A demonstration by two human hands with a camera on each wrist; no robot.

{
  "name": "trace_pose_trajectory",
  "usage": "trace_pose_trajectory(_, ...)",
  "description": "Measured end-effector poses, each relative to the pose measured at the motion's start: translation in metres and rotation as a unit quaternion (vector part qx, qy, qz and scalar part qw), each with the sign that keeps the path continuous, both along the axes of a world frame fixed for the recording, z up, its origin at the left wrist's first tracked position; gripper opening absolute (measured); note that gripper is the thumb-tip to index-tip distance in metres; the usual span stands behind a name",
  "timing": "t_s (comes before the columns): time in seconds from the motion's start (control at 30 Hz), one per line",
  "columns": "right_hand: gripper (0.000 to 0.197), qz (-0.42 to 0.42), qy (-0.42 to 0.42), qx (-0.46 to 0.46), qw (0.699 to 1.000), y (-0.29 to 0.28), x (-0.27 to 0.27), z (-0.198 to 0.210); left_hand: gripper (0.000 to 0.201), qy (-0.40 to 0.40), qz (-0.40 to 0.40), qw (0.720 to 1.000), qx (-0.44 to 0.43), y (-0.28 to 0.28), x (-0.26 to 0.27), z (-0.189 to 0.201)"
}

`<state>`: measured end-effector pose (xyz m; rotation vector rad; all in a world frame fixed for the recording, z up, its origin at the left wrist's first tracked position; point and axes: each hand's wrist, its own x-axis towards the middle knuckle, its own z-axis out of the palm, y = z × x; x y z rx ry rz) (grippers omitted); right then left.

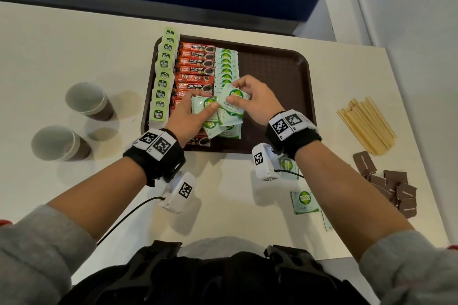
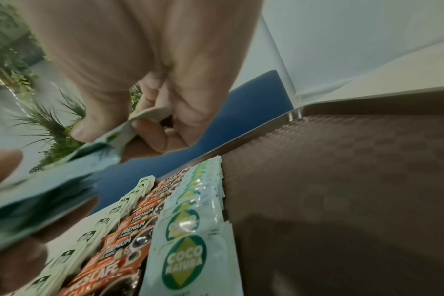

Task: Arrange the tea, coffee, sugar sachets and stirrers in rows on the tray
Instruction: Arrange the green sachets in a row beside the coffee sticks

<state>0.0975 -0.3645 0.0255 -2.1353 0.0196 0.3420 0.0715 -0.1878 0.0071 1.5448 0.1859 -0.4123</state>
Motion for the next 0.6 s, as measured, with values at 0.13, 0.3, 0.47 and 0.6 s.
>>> trace_pose_trajectory(0.13, 0.028, -0.009, -0.019, 0.007, 1.000, 0.008, 0.001, -0.001, 0.033, -0.001, 0.003, 1.000, 0.010, -0.007, -0.002, -0.002)
trace_pose_trajectory(0.3, 0.018, -0.038, -0.018, 0.043, 0.998, -0.006, 0.003, -0.004, 0.034, 0.000, 0.013, 1.000, 0.001, -0.003, -0.001, -0.004)
trace_pose_trajectory(0.47, 0.016, -0.008, 0.018, -0.040, 0.999, -0.025, -0.001, -0.011, 0.033, -0.002, 0.060, 0.996, 0.060, 0.013, 0.006, -0.011)
trace_pose_trajectory(0.6, 0.022, 0.081, 0.069, -0.166, 0.980, -0.019, -0.011, -0.023, 0.039, -0.020, 0.094, 0.991, 0.091, 0.022, 0.013, -0.011)
